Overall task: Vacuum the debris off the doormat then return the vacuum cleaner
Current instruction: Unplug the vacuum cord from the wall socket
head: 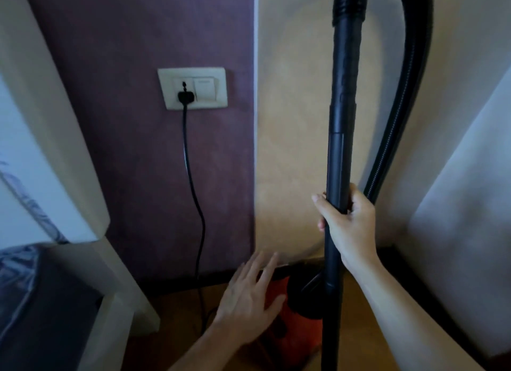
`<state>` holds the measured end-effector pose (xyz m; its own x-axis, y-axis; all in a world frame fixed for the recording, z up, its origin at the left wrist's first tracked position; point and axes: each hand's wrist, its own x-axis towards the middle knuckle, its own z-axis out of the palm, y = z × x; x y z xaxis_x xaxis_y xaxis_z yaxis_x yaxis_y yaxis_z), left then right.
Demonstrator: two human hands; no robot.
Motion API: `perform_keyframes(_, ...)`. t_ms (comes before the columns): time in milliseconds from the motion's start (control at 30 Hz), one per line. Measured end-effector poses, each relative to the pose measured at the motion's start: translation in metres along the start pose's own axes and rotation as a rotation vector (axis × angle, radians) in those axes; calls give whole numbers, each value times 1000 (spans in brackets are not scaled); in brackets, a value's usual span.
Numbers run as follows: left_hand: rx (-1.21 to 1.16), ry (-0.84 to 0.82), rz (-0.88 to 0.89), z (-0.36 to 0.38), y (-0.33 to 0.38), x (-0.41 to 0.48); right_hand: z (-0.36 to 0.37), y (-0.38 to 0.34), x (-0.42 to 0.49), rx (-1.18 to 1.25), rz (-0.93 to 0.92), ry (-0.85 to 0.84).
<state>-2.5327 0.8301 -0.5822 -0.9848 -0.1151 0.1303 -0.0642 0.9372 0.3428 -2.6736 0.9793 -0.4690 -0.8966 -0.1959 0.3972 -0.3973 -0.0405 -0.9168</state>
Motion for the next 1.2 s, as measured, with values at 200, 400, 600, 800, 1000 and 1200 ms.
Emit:
perform_keyframes(200, 111, 528, 139, -127, 4, 24, 30, -34, 5, 70, -3, 8)
perform_keyframes(400, 311, 787, 38, -224, -12, 44, 56, -47, 8, 89, -1, -17)
perform_keyframes(600, 261, 807, -221, -257, -42, 67, 69, -42, 8, 59, -31, -58)
perform_keyframes(800, 142, 837, -306, -269, -51, 82, 78, -33, 3, -28, -24, -48)
perform_keyframes(1000, 36, 833, -391, -277, -50, 102, 82, -30, 0, -23, -36, -62)
perform_keyframes(1200, -197, 782, -509, -281, -56, 124, 85, -27, -2, -31, -72, -77)
